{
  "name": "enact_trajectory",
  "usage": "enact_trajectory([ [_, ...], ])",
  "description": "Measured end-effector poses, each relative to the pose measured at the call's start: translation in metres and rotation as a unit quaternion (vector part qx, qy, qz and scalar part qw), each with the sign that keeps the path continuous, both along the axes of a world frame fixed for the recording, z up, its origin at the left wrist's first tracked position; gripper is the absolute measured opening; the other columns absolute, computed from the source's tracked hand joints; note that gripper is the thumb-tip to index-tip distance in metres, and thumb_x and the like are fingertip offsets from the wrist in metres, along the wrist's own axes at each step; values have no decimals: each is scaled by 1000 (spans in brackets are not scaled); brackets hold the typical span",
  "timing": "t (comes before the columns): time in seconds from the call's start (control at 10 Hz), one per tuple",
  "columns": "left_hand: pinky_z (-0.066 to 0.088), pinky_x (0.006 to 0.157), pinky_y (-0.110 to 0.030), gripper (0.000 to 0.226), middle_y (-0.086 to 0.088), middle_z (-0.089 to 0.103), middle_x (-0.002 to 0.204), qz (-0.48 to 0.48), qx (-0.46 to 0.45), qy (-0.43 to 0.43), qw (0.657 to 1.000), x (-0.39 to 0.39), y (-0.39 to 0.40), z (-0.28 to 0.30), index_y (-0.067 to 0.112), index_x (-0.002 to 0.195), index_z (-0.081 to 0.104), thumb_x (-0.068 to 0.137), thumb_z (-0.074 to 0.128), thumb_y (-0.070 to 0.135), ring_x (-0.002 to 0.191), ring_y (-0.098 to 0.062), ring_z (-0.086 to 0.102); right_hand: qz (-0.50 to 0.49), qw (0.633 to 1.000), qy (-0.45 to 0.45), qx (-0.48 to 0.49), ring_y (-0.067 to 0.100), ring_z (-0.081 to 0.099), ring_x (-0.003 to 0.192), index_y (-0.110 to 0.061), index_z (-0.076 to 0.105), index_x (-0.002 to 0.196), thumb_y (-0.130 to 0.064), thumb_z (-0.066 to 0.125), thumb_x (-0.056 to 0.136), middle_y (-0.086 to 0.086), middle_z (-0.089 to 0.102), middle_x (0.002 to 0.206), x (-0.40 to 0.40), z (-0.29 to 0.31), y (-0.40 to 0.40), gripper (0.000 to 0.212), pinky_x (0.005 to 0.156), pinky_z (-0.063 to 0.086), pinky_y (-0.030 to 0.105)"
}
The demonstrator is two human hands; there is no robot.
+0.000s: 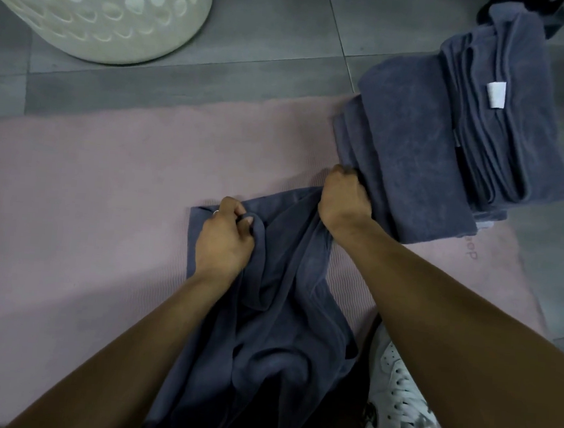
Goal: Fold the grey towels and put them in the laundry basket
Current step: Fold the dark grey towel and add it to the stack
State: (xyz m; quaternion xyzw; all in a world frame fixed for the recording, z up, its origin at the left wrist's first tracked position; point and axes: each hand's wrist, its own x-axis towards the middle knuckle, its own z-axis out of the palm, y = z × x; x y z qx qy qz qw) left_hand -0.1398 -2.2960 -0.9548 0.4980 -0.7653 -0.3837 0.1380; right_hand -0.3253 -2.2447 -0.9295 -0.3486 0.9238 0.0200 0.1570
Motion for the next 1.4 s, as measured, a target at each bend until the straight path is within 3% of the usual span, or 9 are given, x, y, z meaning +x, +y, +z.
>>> enact_trajectory([
  [0.3, 40, 59, -36, 5, -11, 56, 75, -6, -29, -6, 1000, -1, 3, -6, 9, 89, 43, 94, 45, 8, 68, -28, 53, 48, 997, -53, 6, 27, 61, 100, 0, 56, 114, -8, 52, 96, 17, 58, 118, 0, 4, -1, 20, 67, 46, 29],
  [0.5, 42, 64, -22, 5, -6, 62, 79, 9, 71, -55, 996, 4, -13, 22, 7, 93, 56, 93, 52, 10, 79, -24, 60, 44, 979, -187, -70, 34, 65, 93, 1, 57, 114, -17, 58, 94, 21, 63, 108, 6, 42, 1, 27, 78, 58, 44],
  [0.7, 51, 68, -31, 20, -13, 69, 97, -13, -6, -210, 978, 28, -1, 111, 6, 96, 70, 88, 53, 13, 85, -30, 65, 25, 974, -213, -66, 33, 67, 94, 4, 64, 104, -6, 64, 84, 21, 67, 104, 40, 126, 10, 23, 78, 59, 39],
  [0.8, 49, 71, -29, 21, -14, 68, 104, 13, -11, -237, 971, 51, 14, 171, 7, 100, 71, 86, 57, 14, 94, -33, 66, 28, 956, -283, -70, 27, 70, 86, 3, 65, 99, -1, 62, 85, 16, 69, 98, 72, 198, 35, 15, 57, 57, 26],
  [0.9, 58, 69, -31, 18, -19, 72, 85, 10, 38, -208, 977, 81, 22, 238, -3, 87, 68, 82, 52, 4, 76, -31, 70, 54, 948, -306, -74, 32, 71, 85, -5, 56, 80, 1, 49, 93, 23, 67, 92, 90, 243, 57, 16, 58, 59, 30],
  [1.0, 58, 55, -30, 24, -15, 67, 54, 23, 93, -173, 980, 106, 35, 310, 0, 70, 59, 85, 40, -1, 48, -23, 66, 57, 941, -320, -100, 44, 68, 90, -3, 51, 75, 3, 39, 97, 27, 65, 82, 113, 308, 78, 26, 79, 57, 51],
  [1.2, 59, 69, -49, 15, -9, 68, 77, 123, -81, 107, 983, 162, 51, 385, 29, 80, 51, 89, 43, 21, 74, -32, 69, 65, 875, -162, -452, 31, 66, 77, -22, 50, 79, -20, 43, 94, 7, 66, 75, 145, 391, 124, 16, 69, 56, 42],
  [1.3, 60, 64, -50, 18, -13, 64, 66, 83, -24, 64, 994, 185, 83, 397, 18, 80, 52, 93, 44, 9, 65, -33, 70, 115, 938, -108, -309, 33, 59, 86, -15, 48, 79, -18, 43, 94, 12, 62, 86, 156, 386, 147, 16, 75, 51, 39],
  [1.4, 60, 63, -42, 16, -14, 61, 61, 130, -58, 164, 976, 199, 100, 414, 13, 85, 49, 97, 41, 7, 58, -29, 66, 107, 934, -98, -327, 36, 59, 97, -11, 57, 85, -16, 44, 95, 18, 65, 97, 165, 390, 162, 17, 78, 48, 36],
])
